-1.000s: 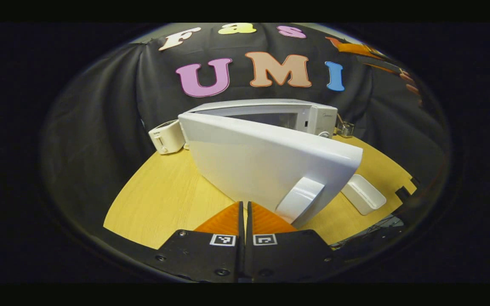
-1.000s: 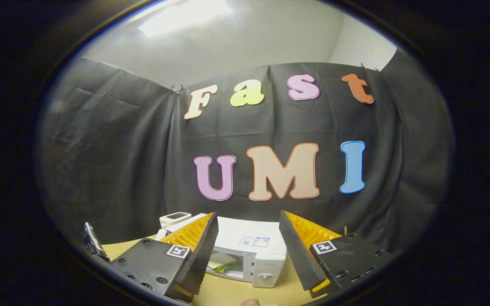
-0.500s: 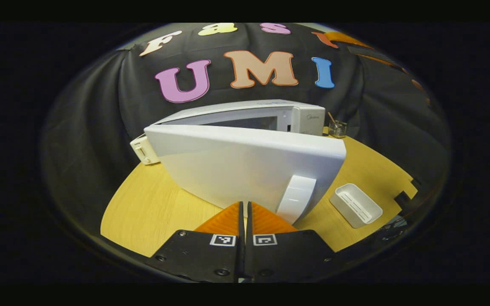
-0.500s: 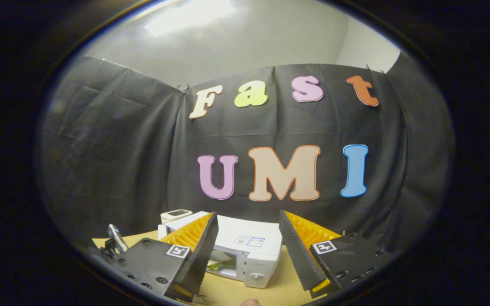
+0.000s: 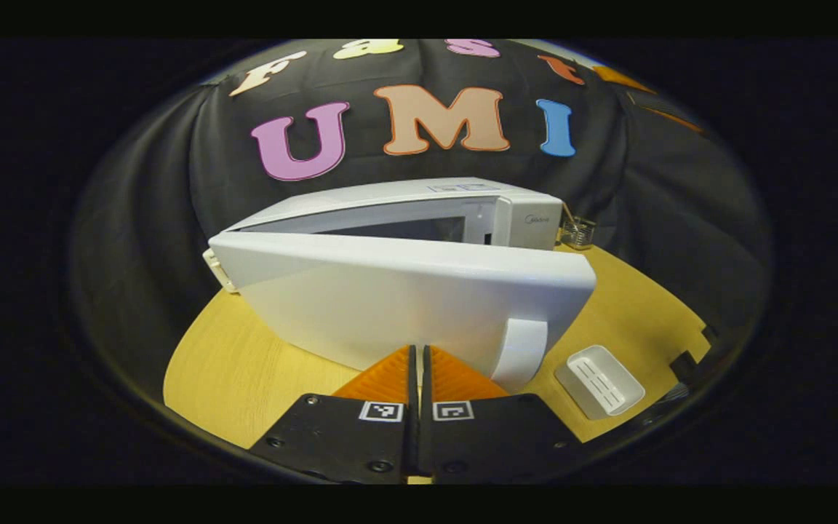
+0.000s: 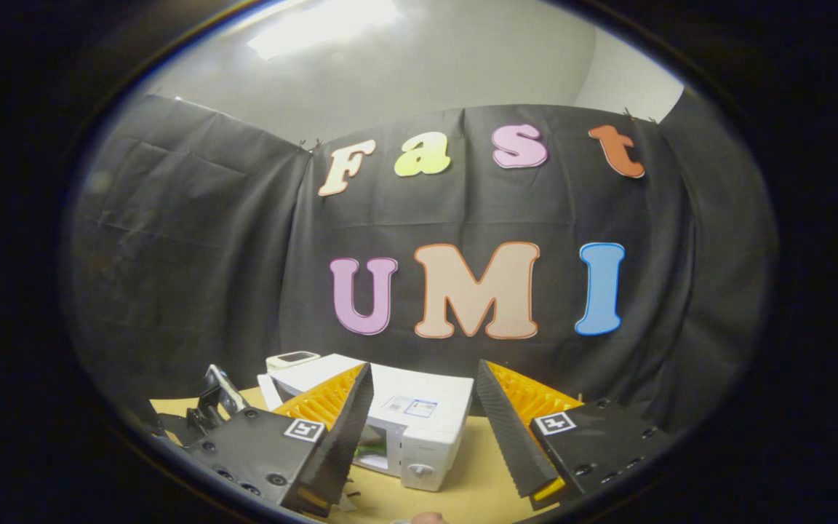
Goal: Open the microwave oven with the left hand, put the food in, and close the microwave oven.
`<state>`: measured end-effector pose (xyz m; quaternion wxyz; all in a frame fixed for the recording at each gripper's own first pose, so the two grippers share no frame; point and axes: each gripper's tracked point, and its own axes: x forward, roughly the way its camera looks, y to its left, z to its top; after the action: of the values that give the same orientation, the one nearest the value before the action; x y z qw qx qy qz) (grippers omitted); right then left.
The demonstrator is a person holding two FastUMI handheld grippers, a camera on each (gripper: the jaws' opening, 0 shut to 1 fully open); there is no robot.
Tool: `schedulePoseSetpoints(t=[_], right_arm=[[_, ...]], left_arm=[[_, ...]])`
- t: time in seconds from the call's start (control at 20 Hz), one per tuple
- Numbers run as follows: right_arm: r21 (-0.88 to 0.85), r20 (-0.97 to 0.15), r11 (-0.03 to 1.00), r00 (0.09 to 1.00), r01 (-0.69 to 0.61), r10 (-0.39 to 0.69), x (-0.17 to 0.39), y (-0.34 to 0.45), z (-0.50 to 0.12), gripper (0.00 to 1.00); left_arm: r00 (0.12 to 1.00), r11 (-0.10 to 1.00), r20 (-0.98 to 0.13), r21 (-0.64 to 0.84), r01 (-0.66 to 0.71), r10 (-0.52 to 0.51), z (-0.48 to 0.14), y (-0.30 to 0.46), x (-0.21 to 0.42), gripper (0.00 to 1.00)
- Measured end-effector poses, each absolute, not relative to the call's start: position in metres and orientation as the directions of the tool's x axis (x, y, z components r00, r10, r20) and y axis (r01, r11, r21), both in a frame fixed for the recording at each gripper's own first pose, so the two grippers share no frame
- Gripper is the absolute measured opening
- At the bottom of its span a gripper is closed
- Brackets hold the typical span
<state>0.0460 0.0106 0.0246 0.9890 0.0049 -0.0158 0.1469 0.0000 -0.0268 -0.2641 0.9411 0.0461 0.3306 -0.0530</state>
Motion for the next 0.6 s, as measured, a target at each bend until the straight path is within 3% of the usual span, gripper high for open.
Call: schedulePoseSetpoints(t=[0.15,0.2,0.25,0.6], right_arm=[[0.004,0.036,0.962,0.961,-0.274,0.273,0.046,0.002,0.024,0.78],[-0.002,0.037,0.963,0.963,-0.268,0.268,0.046,-0.002,0.024,0.89],[-0.004,0.035,0.965,0.964,-0.262,0.262,0.045,-0.005,0.023,0.78],[0.008,0.027,0.97,0.97,-0.241,0.241,0.051,-0.01,0.02,0.78]], left_arm=[[0.777,0.987,-0.625,0.06,0.147,-0.077,-0.268,-0.035,0.015,0.0],[0.78,0.987,-0.62,0.058,0.149,-0.081,-0.268,-0.037,0.022,0.01],[0.783,0.988,-0.616,0.051,0.144,-0.082,-0.268,-0.039,0.027,0.0],[0.797,0.994,-0.598,-0.004,0.106,-0.087,-0.258,-0.045,0.065,0.0]])
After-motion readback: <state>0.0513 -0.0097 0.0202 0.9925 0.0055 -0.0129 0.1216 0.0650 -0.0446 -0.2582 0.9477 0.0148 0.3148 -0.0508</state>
